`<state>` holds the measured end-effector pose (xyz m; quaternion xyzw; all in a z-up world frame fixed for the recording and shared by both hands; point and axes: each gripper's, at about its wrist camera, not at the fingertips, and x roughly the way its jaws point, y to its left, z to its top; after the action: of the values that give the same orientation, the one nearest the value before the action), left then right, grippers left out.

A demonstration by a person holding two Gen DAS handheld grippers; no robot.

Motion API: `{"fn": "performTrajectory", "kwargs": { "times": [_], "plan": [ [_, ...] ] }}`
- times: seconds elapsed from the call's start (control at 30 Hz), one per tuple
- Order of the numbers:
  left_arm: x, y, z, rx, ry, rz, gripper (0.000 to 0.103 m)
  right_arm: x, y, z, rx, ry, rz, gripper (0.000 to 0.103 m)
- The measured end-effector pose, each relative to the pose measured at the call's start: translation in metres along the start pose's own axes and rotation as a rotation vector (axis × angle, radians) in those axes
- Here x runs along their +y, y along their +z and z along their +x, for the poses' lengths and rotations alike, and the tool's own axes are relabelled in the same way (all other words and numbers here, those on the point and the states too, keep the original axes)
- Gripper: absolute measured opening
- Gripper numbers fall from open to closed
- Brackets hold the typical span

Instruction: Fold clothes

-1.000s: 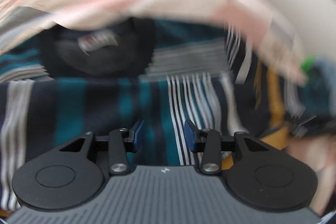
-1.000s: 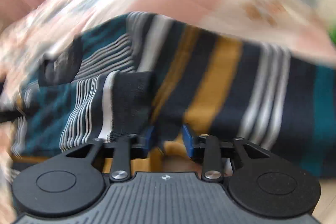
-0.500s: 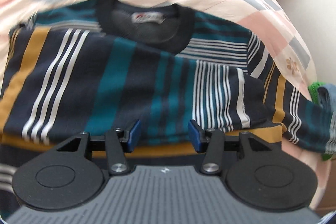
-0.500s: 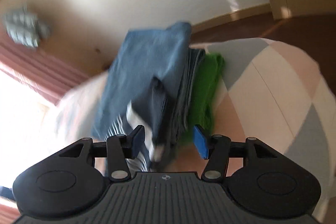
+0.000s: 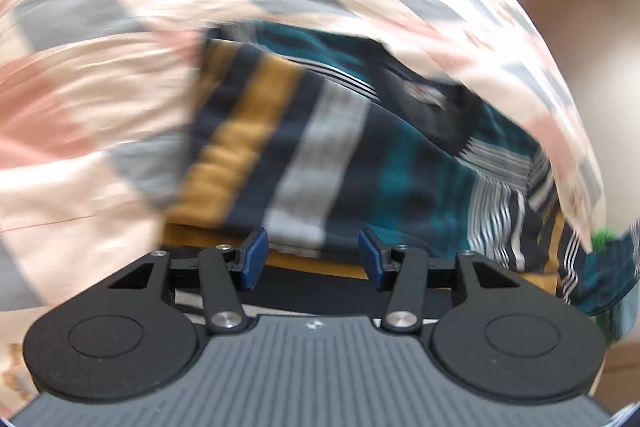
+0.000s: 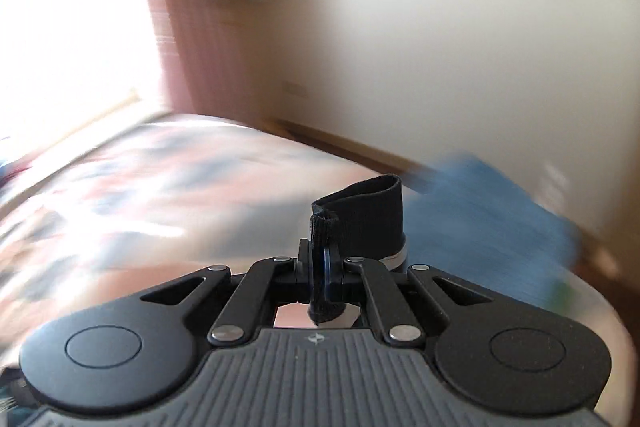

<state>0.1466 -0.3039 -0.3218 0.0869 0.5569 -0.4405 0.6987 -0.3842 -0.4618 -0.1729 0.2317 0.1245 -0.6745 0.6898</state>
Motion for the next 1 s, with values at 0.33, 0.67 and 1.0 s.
{"fn": "performTrajectory", "kwargs": {
  "times": [0.33,0.67,1.0],
  "plan": [
    [0.142,0.011,-0.016,-0.013,0.023,-0.216,0.045,0.349,-0.146,-0.028,0.044,0.654,-0.497,0.01],
    [0.111,0.06,0.037,0.057,-0.322,-0.295,0.045,0.347,-0.262,-0.025,0.504,0.585,-0.548,0.053],
    [0.035,0.107,0.125,0.184,-0.268,0.07,0.044,0.205,-0.203,0.014,0.533,0.293,-0.236,0.056]
  ]
}}
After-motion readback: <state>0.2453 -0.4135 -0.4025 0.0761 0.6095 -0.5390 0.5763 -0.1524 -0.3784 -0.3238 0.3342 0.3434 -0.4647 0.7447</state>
